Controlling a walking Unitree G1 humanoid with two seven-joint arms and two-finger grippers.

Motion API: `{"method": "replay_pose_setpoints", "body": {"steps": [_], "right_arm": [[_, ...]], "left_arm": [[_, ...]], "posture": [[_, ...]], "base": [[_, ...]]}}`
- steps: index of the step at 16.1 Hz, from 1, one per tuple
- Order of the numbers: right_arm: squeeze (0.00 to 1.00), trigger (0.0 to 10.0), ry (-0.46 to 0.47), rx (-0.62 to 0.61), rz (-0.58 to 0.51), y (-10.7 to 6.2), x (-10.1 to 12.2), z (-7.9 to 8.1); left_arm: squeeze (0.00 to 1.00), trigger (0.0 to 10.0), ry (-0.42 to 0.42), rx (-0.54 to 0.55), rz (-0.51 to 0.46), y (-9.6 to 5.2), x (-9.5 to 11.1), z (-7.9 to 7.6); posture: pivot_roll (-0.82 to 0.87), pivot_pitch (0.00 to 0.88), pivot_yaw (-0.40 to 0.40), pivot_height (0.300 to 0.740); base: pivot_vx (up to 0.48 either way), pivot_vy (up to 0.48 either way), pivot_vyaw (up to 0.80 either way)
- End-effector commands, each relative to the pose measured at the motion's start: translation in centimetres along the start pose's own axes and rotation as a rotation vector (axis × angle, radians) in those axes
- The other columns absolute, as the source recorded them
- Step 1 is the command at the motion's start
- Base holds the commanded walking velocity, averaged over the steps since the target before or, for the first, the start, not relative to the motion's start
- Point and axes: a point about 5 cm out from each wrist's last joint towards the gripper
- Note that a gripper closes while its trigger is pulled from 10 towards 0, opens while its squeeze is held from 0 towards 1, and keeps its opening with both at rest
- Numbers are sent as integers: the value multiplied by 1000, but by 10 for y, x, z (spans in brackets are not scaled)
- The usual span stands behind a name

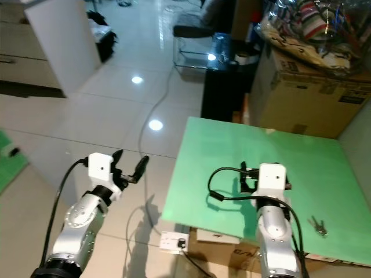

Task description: Hang keys on a hook

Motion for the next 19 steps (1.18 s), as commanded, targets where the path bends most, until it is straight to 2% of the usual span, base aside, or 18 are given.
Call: {"method": "replay_pose_setpoints", "body": {"steps": [1, 4, 8, 12, 16, 19], "right_arm": [[0, 10000, 9, 8, 11, 0, -2, 2], [0, 10000, 14, 5, 18, -1, -4, 0], [0, 10000, 12, 2, 25, -1, -5, -2], [0, 10000, 10, 11, 24, -1, -4, -1], [0, 10000, 9, 17, 27, -2, -5, 0], [0, 10000, 9, 18, 38, -4, -7, 0]], "left_arm": [[0, 10000, -28, 25, 15, 0, -2, 8], [0, 10000, -43, 33, -6, -1, 1, 11], [0, 10000, -53, -4, -34, -3, 2, 4], [0, 10000, -27, -20, -15, 0, 2, 0], [0, 10000, -45, -36, -21, 0, 2, 0], [0, 10000, -58, -11, -21, 2, 3, 5]], "posture": [[-71, 0, 16, 740], [-77, 0, 19, 740], [-80, 0, 18, 740], [-87, 0, 19, 740], [-98, 0, 28, 740], [-100, 0, 31, 740]], "base": [[0, 0, 0], [0, -320, 0], [0, -480, 0], [0, -468, 0], [0, -442, 0], [0, -287, 0]]}}
Point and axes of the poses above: a point about 5 cm out from each wrist's last joint towards the gripper, its own y axis pointing out of the wrist towards the gripper, its own x axis along the axis of the wrist's last joint, z = x × y, and after that the axes turned 5 degrees about y, right-handed
